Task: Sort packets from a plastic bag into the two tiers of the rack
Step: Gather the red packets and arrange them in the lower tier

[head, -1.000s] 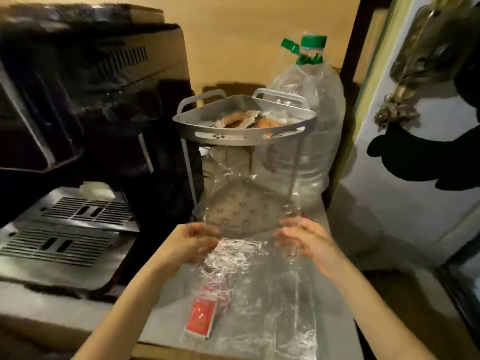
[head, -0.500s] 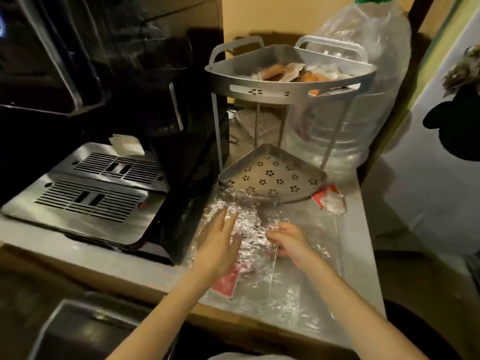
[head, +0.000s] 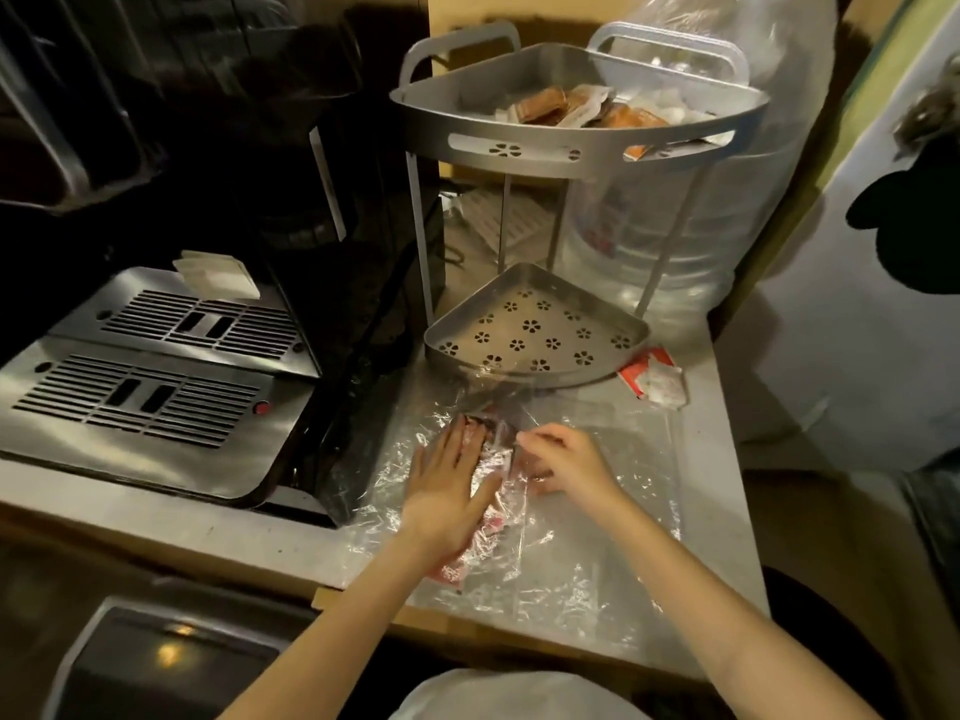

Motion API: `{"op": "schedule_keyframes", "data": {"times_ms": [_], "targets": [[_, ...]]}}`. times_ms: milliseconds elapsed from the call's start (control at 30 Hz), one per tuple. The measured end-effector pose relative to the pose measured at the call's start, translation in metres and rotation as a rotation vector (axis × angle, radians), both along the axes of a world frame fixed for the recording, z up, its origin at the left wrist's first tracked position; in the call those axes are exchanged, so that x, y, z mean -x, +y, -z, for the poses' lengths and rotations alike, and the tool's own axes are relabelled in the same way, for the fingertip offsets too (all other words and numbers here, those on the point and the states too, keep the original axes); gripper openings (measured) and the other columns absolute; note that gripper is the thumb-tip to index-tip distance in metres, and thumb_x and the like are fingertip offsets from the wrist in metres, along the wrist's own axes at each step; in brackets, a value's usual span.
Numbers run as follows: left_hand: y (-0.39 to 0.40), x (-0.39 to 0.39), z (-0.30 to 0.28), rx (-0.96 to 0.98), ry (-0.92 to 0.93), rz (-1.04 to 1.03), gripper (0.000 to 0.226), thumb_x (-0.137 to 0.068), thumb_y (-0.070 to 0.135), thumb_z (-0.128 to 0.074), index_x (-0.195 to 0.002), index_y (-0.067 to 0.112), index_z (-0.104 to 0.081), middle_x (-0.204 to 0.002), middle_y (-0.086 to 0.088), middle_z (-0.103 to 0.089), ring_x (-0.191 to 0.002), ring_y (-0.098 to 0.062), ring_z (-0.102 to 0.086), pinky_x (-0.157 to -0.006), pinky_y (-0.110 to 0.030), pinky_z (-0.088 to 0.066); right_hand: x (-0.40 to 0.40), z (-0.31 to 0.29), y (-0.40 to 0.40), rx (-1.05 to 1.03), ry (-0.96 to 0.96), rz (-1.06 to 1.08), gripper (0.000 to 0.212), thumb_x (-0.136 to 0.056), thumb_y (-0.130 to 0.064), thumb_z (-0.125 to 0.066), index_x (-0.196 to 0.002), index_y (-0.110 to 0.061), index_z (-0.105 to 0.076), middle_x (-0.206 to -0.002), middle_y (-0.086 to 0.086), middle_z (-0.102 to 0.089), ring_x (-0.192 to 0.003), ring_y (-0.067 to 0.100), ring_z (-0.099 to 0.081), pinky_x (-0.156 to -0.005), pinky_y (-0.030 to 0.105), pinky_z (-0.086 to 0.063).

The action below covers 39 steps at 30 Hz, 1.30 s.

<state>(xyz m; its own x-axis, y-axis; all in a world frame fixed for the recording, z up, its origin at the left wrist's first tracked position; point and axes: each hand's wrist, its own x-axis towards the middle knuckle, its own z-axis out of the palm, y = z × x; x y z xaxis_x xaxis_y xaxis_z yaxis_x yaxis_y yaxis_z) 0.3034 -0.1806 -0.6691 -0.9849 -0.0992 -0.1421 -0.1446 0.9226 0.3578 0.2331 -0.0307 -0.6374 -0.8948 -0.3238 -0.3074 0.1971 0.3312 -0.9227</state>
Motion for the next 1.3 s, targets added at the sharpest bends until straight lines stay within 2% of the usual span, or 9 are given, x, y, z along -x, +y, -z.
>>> {"op": "schedule_keyframes", "data": {"times_ms": [200,300,367,567,667,800,1000,1167,1300], "targets": [[-0.003,0.011,-0.01,0.028,-0.133,0.025,0.063,-0.093,0.053,-0.018,-0.145,0.025,0.004,-0.157,-0.002,0.006,-0.144,-0.02,0.004,-0.115,-0.041,0.004,-0.004,0.005,0.044,-0.431,0.25,0.042,0.022,-0.082,-0.013,-0.065,-0.103,-0.019,-0.064,-0.111,0.002,-0.065,-0.104,0.02,-0.059,-0.091,0.035,-0.049],[0.001,0.02,-0.016,-0.022,-0.074,-0.031,0.062,-0.091,0.043,-0.04,-0.143,0.027,-0.011,-0.156,-0.001,-0.002,-0.143,-0.027,-0.008,-0.116,-0.046,-0.005,-0.009,0.003,0.064,-0.689,0.325,0.073,0.04,-0.082,-0.021,-0.064,-0.121,-0.017,-0.055,-0.129,0.004,-0.053,-0.123,0.025,-0.041,-0.099,0.036,-0.037],[0.011,0.022,-0.019,-0.057,0.003,-0.054,0.062,-0.091,0.037,-0.043,-0.143,0.025,-0.01,-0.156,-0.005,-0.001,-0.143,-0.029,-0.004,-0.115,-0.048,0.001,-0.011,0.0,0.074,-0.766,0.326,0.17,0.05,-0.083,-0.028,-0.063,-0.129,-0.016,-0.047,-0.134,0.007,-0.048,-0.126,0.028,-0.036,-0.1,0.038,-0.035],[0.037,0.019,-0.015,0.039,0.077,0.079,0.061,-0.092,0.056,-0.012,-0.142,0.033,0.014,-0.152,0.001,0.023,-0.139,-0.018,0.022,-0.113,-0.042,0.015,-0.019,0.004,0.098,-0.603,0.097,0.39,0.072,-0.075,-0.036,-0.069,-0.135,-0.012,-0.035,-0.129,0.01,-0.048,-0.119,0.029,-0.046,-0.093,0.041,-0.044],[0.042,0.016,-0.008,0.062,0.026,0.103,0.063,-0.087,0.061,-0.002,-0.139,0.035,0.022,-0.15,-0.001,0.028,-0.137,-0.021,0.028,-0.11,-0.042,0.02,-0.017,0.001,0.105,-0.259,-0.063,0.487,0.056,-0.074,-0.028,-0.073,-0.119,-0.02,-0.039,-0.098,0.003,-0.056,-0.086,0.02,-0.058,-0.065,0.025,-0.046],[0.042,0.014,-0.002,0.127,0.008,0.113,0.06,-0.086,0.06,0.003,-0.136,0.035,0.026,-0.15,-0.003,0.028,-0.137,-0.023,0.027,-0.113,-0.046,0.016,-0.013,-0.007,0.111,-0.001,-0.337,0.512,0.036,-0.075,-0.02,-0.073,-0.104,-0.013,-0.053,-0.064,0.002,-0.048,-0.048,0.01,-0.045,-0.043,0.021,-0.035],[0.044,0.013,-0.005,0.123,0.016,0.103,0.058,-0.09,0.058,-0.002,-0.137,0.036,0.023,-0.15,-0.001,0.027,-0.138,-0.023,0.026,-0.112,-0.044,0.017,-0.012,-0.023,0.112,-0.077,-0.347,0.344,0.016,-0.082,-0.023,-0.063,-0.085,-0.008,-0.059,-0.076,0.004,-0.057,-0.067,0.016,-0.055,-0.056,0.024,-0.046],[0.043,0.013,-0.005,0.132,0.029,0.096,0.058,-0.089,0.057,-0.004,-0.138,0.036,0.021,-0.151,-0.001,0.023,-0.139,-0.023,0.022,-0.112,-0.043,0.016,-0.006,-0.026,0.109,-0.014,-0.365,0.272,0.041,-0.07,-0.034,-0.073,-0.099,-0.006,-0.066,-0.086,0.015,-0.071,-0.072,0.024,-0.068,-0.064,0.031,-0.054],[0.043,0.014,-0.003,0.109,0.024,0.08,0.059,-0.09,0.058,-0.007,-0.139,0.037,0.018,-0.153,0.001,0.02,-0.14,-0.02,0.021,-0.111,-0.04,0.016,-0.001,-0.028,0.106,-0.016,-0.398,0.192,0.018,-0.077,-0.011,-0.066,-0.093,-0.004,-0.065,-0.083,0.01,-0.072,-0.069,0.02,-0.069,-0.06,0.03,-0.055]]}}
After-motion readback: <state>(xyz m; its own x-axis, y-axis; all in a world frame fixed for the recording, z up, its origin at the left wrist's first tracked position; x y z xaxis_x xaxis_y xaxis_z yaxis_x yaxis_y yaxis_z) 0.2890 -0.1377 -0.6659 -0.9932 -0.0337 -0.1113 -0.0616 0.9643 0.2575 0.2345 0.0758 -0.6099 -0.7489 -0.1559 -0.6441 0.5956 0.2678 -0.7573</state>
